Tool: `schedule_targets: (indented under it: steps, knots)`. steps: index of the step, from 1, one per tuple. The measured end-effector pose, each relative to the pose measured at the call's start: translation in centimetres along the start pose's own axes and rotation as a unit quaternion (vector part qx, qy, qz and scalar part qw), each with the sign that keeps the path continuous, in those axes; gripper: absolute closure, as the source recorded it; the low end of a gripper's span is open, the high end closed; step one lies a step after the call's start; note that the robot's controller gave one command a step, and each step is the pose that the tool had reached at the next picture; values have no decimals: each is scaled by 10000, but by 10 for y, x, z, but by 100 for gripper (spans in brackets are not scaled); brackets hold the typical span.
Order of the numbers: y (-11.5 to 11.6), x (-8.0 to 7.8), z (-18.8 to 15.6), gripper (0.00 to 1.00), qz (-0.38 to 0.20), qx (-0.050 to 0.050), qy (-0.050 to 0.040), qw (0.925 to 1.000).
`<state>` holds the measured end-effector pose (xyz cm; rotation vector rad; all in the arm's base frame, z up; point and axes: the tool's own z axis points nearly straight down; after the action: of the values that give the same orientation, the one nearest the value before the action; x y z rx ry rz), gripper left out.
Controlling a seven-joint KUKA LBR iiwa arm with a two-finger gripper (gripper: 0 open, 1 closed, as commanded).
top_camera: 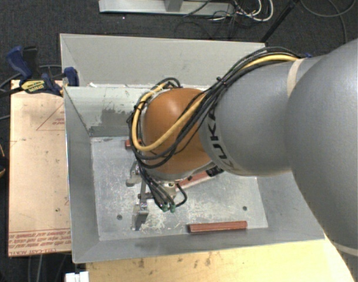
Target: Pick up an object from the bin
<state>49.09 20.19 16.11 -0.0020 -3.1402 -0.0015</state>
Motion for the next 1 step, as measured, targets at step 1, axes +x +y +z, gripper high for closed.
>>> schedule_targets:
  steps: [1]
  knots:
    - [0, 0, 0, 0, 0, -1, 0, 10000]
